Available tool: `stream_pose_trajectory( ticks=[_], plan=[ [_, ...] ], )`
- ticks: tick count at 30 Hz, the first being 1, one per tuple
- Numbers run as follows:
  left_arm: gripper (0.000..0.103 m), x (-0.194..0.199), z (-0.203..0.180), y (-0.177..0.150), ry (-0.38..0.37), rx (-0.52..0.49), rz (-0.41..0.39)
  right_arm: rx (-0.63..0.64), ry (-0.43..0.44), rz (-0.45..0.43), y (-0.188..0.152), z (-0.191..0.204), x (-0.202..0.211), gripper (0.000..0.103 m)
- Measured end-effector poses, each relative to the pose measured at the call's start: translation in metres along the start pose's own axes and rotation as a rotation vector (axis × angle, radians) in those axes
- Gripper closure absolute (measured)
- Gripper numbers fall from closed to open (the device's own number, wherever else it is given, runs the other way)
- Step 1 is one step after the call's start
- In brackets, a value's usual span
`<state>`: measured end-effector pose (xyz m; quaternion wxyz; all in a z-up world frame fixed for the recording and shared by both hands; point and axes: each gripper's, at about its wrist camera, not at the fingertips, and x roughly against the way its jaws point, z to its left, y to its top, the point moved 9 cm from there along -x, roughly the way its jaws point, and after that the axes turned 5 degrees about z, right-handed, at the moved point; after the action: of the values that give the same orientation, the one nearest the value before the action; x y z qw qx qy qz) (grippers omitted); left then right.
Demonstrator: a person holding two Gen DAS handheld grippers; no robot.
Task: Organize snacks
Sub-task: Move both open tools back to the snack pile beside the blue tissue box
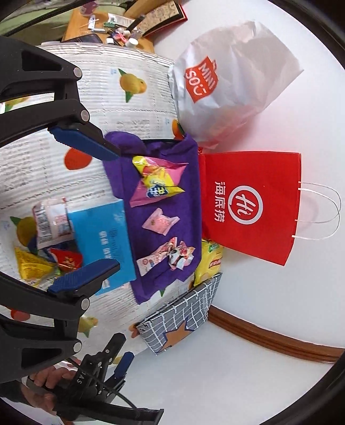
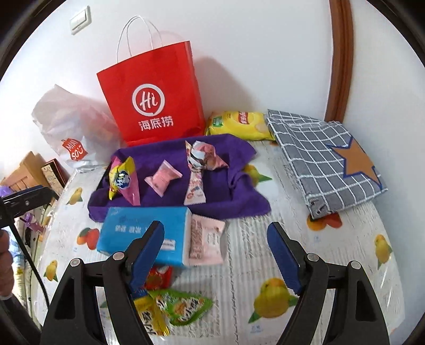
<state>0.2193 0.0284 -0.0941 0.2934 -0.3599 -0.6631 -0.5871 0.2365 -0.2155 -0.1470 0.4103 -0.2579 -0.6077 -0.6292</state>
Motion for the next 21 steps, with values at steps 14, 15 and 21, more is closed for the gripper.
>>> stream_pose_trajectory(
  ticks=[14, 15, 21],
  plan=[
    [0.028, 0.008, 0.032, -0.051, 0.111, 0.087, 0.004, -0.025, 0.013, 0.076, -0.050, -0.015, -0.013, 0.024],
    [0.028, 0.005, 0.037, -0.056, 0.109, 0.106, 0.016, -0.025, 0.020, 0.081, -0.053, -0.015, -0.015, 0.026],
    [0.028, -0.007, 0.048, -0.079, 0.103, 0.152, 0.066, -0.004, 0.142, 0.109, -0.071, 0.008, -0.027, 0.036]
  ],
)
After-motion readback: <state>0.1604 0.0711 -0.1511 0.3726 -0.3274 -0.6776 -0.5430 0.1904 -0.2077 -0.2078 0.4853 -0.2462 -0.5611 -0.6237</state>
